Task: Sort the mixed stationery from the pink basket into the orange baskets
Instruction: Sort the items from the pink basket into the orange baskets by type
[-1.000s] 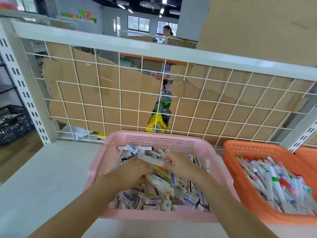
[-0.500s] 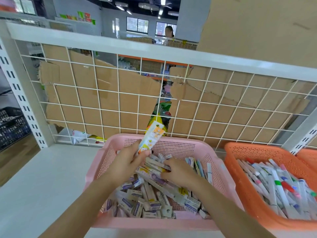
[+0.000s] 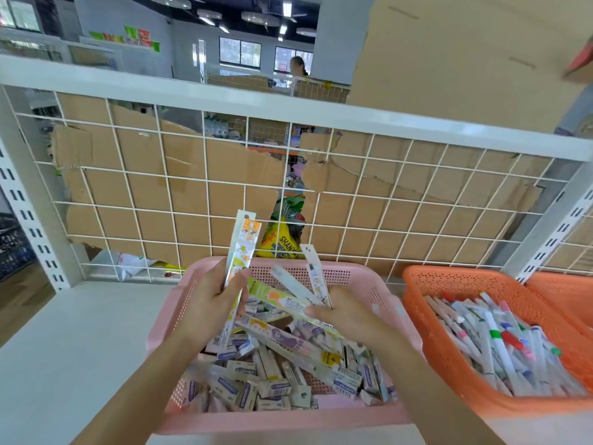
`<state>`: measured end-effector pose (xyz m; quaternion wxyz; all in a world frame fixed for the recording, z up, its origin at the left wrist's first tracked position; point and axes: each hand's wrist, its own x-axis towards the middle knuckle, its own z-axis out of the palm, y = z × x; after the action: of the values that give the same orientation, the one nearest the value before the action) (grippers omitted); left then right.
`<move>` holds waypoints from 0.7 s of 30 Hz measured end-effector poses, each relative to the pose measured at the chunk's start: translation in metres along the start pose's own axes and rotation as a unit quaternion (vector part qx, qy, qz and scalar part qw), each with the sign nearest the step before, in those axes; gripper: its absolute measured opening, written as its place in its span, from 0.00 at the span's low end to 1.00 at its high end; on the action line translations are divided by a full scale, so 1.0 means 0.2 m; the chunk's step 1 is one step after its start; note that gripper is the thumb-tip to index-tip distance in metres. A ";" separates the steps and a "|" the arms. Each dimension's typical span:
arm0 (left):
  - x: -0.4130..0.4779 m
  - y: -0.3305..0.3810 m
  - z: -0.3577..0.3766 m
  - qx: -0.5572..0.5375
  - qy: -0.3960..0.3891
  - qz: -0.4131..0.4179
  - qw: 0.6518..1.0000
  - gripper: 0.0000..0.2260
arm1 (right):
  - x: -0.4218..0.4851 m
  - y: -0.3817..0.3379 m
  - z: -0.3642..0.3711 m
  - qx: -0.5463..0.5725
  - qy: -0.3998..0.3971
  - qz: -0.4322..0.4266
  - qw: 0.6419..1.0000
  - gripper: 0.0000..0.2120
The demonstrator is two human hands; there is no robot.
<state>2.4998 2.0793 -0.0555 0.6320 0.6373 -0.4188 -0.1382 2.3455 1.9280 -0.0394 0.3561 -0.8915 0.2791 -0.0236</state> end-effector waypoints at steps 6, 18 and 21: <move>0.00 0.02 0.00 0.010 0.012 -0.015 1.000 0.11 | -0.02 -0.01 -0.04 0.058 0.097 0.003 0.994 0.18; -0.08 0.08 0.01 0.041 0.042 -0.024 0.998 0.10 | -0.17 0.09 -0.15 0.099 0.316 0.013 0.944 0.13; -0.11 0.12 0.04 0.045 0.044 -0.023 0.998 0.09 | -0.29 0.16 -0.21 0.094 0.341 0.003 0.936 0.11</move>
<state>2.4720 2.0928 -0.0425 0.6171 0.6801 -0.3816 -0.1049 2.2707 1.9138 -0.0203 0.3216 -0.7919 0.3824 -0.3510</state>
